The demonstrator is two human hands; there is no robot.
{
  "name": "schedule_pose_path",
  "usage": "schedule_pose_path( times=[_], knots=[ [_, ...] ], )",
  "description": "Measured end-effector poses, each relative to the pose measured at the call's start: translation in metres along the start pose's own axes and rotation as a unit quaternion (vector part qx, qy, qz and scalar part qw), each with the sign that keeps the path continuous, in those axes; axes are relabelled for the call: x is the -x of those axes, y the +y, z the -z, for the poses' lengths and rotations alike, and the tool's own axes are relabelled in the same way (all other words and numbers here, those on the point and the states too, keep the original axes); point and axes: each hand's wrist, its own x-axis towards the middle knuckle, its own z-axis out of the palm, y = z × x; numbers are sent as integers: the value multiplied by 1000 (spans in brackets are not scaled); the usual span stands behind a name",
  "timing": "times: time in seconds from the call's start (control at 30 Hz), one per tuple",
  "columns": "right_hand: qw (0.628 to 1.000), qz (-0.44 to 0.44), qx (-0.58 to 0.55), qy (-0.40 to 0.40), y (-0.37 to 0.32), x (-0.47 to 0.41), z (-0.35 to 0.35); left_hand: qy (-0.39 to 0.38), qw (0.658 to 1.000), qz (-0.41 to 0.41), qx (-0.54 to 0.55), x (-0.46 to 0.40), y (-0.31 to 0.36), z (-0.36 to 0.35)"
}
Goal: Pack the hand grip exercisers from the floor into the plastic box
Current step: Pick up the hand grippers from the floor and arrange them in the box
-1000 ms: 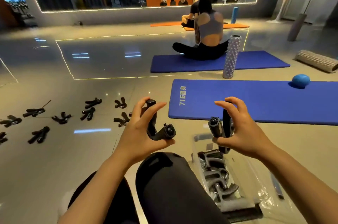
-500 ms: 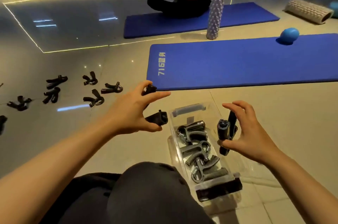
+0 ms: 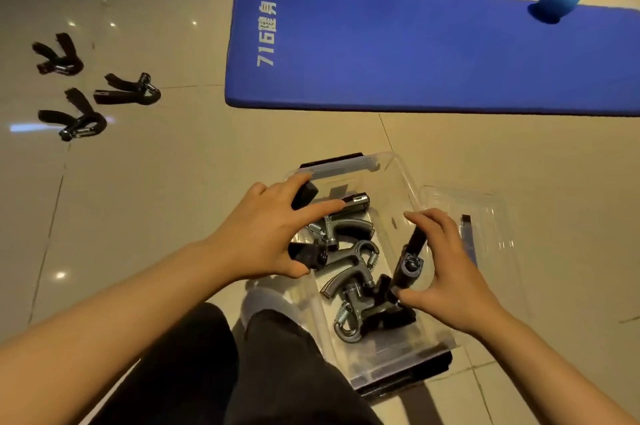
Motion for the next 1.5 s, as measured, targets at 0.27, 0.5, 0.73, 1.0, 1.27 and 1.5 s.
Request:
schedule_pose_path(
  times=[0.27,0.5,0.73,1.0,1.27,1.5],
  knots=[
    [998,-42,-49,18,12,-38,-40,20,993,51,106,-1,-9,-60],
    [995,-48,-74,40,9,-58,-64,26,976,83,198,-1,-1,-79],
    [991,-50,-97,75,-2,-75,-52,21,929,173,325,3,-5,-83],
    [992,-103,-72,11,2,-63,-65,16,925,185,330,1,0,-86],
    [996,50,74,7,-3,-93,-61,-2,928,194,318,2,-3,-83],
    [985,49,162,-35,26,-111,-116,-25,929,203,310,3,-4,-82]
  ],
)
